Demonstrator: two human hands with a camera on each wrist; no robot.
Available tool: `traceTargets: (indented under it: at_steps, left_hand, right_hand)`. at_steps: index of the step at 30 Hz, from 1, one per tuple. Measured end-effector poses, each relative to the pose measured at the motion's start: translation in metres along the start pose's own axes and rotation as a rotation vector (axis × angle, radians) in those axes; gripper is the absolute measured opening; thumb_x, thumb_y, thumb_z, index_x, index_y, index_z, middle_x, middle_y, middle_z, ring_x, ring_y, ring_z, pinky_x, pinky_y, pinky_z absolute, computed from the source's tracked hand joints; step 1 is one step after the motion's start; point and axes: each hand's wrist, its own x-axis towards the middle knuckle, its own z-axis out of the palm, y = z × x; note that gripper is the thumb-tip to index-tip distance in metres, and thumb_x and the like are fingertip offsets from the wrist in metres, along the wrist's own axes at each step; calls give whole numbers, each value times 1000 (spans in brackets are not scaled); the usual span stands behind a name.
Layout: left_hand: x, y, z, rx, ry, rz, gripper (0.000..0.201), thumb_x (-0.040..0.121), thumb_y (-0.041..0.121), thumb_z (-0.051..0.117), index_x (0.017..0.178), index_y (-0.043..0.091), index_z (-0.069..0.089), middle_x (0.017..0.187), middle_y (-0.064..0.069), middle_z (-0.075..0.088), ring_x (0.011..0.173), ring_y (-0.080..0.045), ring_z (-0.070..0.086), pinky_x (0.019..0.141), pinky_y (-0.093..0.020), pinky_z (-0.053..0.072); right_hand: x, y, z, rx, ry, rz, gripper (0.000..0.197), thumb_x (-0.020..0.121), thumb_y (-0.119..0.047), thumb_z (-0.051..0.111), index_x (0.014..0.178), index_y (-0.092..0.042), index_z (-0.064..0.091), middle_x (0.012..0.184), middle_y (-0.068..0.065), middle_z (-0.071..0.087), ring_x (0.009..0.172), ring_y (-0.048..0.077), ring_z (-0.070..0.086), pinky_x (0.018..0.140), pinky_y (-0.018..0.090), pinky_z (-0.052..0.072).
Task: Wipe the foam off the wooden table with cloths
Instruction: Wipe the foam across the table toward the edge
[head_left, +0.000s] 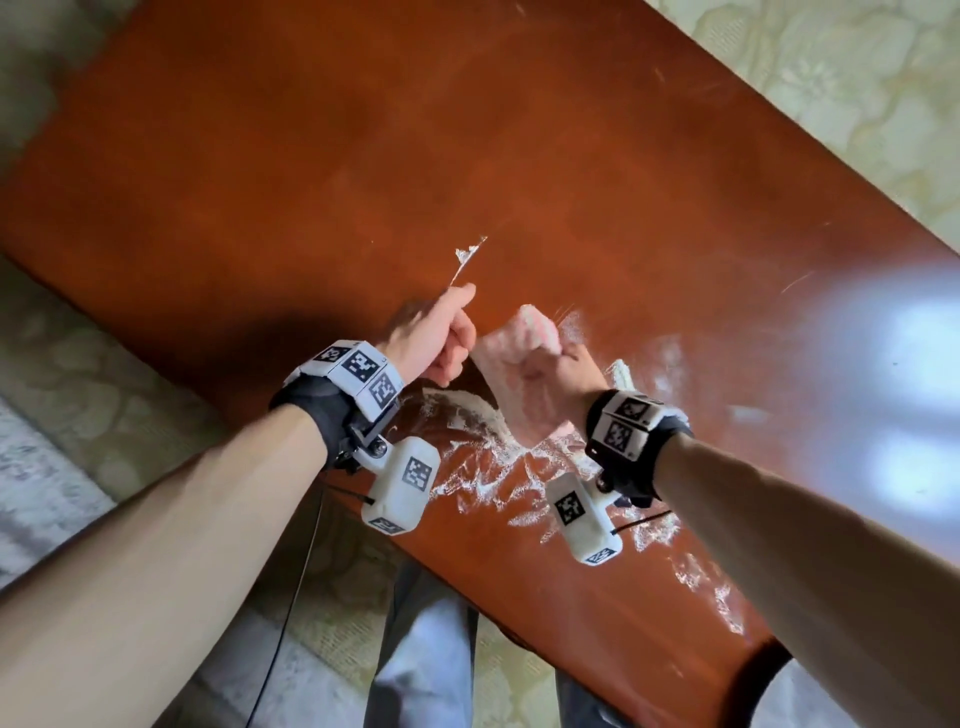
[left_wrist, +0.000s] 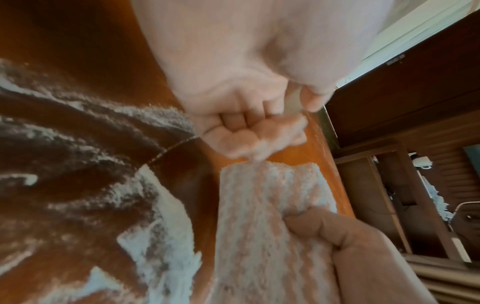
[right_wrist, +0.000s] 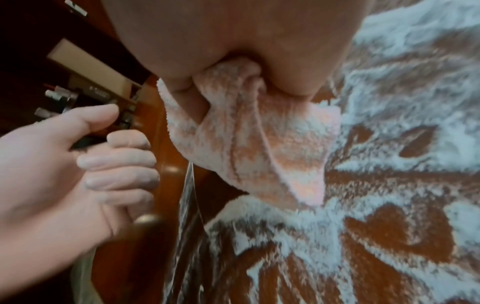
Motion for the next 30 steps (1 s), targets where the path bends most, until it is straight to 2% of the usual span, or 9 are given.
traceTargets:
  at_steps: [3, 5, 9, 14, 17, 21, 26, 28, 30]
  left_hand:
    - [5, -3, 18, 82, -243, -175, 71, 99, 63, 31, 98, 3, 68, 88, -15, 75, 76, -22, 72, 69, -29, 58]
    - [14, -7, 30, 188, -147, -181, 75, 93, 70, 38, 116, 4, 65, 113, -16, 73, 102, -22, 71, 87, -37, 57]
    - [5, 11, 56, 86, -68, -71, 57, 102, 43, 42, 82, -3, 69, 73, -13, 75, 67, -29, 68, 64, -32, 55]
    - [-17, 38, 100, 461, -273, -75, 56, 105, 48, 27, 118, 6, 62, 108, -14, 65, 98, -26, 65, 84, -31, 49]
    - [-10, 36, 120, 618, -51, 91, 35, 105, 29, 32, 101, 3, 55, 72, -2, 48, 60, -14, 47, 57, -27, 33]
    - [-7, 41, 149, 270, -178, 59, 38, 98, 17, 38, 83, -1, 68, 76, -14, 72, 68, -24, 66, 67, -29, 52]
    - [-11, 51, 200, 630, -158, 160, 37, 106, 24, 31, 131, 14, 56, 94, -4, 66, 50, 2, 50, 61, -25, 52]
    - [-6, 52, 216, 605, -112, 173, 50, 100, 35, 34, 146, 18, 45, 108, -4, 63, 72, 4, 59, 75, -17, 52]
    - [1, 52, 230, 490, -78, 148, 61, 87, 45, 35, 137, 17, 56, 119, -5, 69, 104, -12, 67, 100, -35, 51]
  right_hand:
    - [-6, -1, -15, 108, 68, -41, 14, 69, -13, 56, 57, -11, 50, 54, 3, 49, 53, 18, 46, 50, 23, 36]
    - [-11, 0, -25, 141, 65, -64, 8, 60, -15, 53, 65, -9, 53, 62, 10, 45, 56, 19, 41, 52, 27, 33]
    - [-24, 7, -55, 107, 72, -49, 13, 78, -4, 53, 66, -9, 54, 59, 5, 45, 49, 17, 38, 47, 23, 28]
    - [-29, 26, -86, 122, 12, 2, 25, 91, 2, 43, 68, -5, 49, 45, 1, 54, 37, 6, 48, 35, 16, 36]
    - [-44, 39, -110, 89, -38, -14, 31, 96, -2, 44, 69, -8, 56, 48, -3, 62, 38, 4, 54, 37, 14, 41]
    - [-60, 60, -133, 293, 133, -44, 22, 89, 4, 49, 72, -3, 60, 63, 3, 62, 55, 15, 57, 53, 20, 46]
    - [-69, 93, -172, 300, 225, -89, 16, 85, 0, 50, 73, -6, 58, 61, 6, 59, 58, 24, 55, 55, 27, 46]
    - [-72, 104, -198, 335, 321, -122, 14, 84, 0, 50, 77, -7, 59, 63, 0, 56, 60, 20, 53, 57, 25, 46]
    - [-73, 113, -229, 396, 396, -145, 10, 83, -2, 50, 86, -2, 60, 69, -1, 57, 64, 16, 54, 56, 21, 47]
